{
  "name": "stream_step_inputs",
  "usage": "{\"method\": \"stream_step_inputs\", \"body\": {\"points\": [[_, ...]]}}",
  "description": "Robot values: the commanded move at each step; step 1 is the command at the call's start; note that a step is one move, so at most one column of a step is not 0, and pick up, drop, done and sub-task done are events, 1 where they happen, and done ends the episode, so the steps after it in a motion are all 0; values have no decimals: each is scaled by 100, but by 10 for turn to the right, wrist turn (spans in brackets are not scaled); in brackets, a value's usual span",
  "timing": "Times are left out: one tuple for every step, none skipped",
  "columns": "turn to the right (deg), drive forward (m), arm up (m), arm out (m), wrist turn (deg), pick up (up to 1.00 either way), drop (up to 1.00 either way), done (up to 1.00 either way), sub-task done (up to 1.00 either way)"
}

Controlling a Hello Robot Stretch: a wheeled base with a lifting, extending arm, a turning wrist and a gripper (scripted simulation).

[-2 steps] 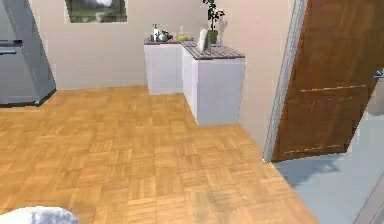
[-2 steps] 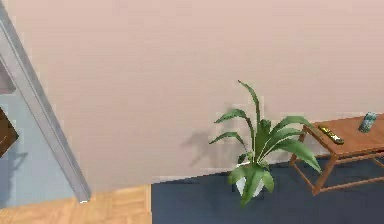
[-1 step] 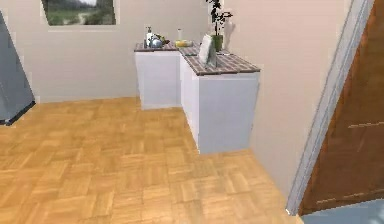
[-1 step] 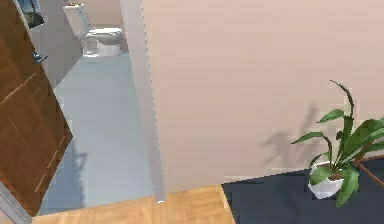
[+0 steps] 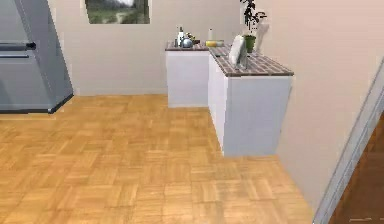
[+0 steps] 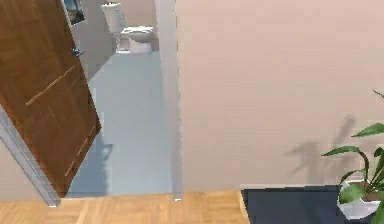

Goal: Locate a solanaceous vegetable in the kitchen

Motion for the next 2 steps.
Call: {"method": "stream_step_inputs", "body": {"points": [[0,65,0,0,0,0,0,0,0],[-270,0,0,0,0,0,0,0,0]]}}
